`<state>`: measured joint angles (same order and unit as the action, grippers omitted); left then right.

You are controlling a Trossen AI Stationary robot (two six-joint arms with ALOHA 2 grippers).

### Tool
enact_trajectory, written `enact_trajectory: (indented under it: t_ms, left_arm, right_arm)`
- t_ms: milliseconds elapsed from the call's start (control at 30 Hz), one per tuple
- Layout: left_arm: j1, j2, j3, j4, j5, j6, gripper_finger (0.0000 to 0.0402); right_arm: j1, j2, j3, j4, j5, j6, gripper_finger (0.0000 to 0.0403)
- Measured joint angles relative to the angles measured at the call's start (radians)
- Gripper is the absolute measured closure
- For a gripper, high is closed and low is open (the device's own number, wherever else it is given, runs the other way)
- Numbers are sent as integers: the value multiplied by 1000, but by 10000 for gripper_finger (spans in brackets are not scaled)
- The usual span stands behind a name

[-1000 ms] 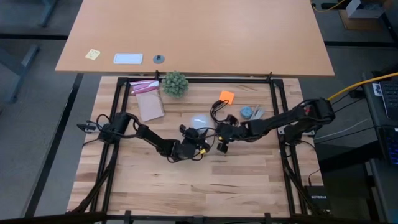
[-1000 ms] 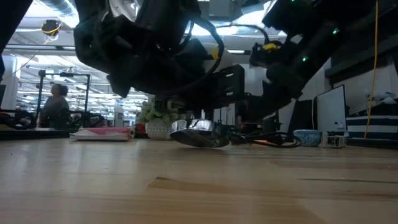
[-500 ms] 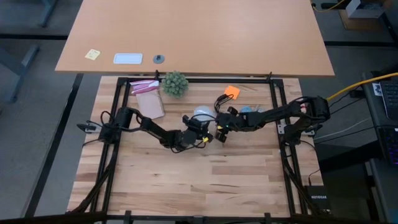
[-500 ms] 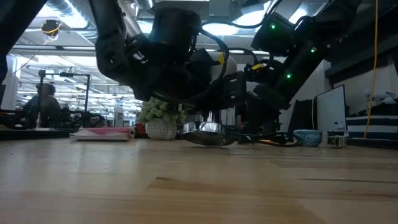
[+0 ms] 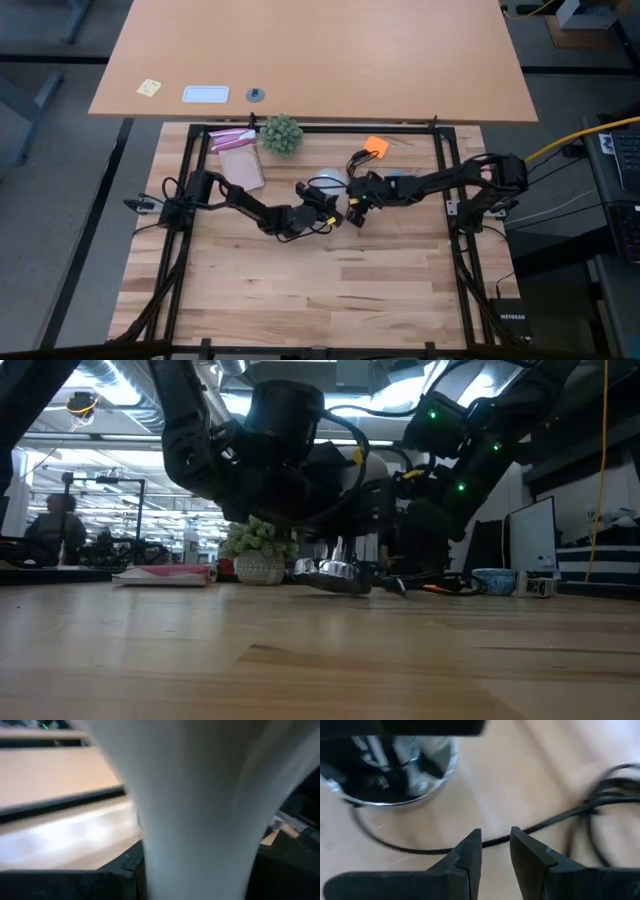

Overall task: Screw lightbulb
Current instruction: Remove the white lightbulb from the silver lamp

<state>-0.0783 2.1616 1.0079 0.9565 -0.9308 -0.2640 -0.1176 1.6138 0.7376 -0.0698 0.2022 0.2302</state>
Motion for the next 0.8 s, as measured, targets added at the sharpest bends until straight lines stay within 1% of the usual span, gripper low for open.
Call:
enact_trajectory:
  t_ms: [67, 167, 267, 400, 533, 800]
  left_arm:
    - [-8, 0, 0, -21, 26, -33, 249]
    - [-23, -5, 2, -76, 44, -95, 249]
    - [-49, -5, 3, -153, 53, -151, 249]
    - [-82, -3, 1, -264, 62, -249, 249]
    - [-101, -3, 2, -315, 57, -323, 249]
    - [-116, -4, 2, -317, 57, -309, 249]
  right_arm:
    - [7, 21, 0, 6, -55, 3, 301]
    - [22, 71, 0, 52, -110, 8, 301]
    - [47, 124, 2, 121, -131, 29, 301]
    - [88, 169, 3, 192, -107, 62, 301]
    - [122, 177, 4, 193, -86, 140, 301]
    - [183, 179, 4, 155, -50, 285, 301]
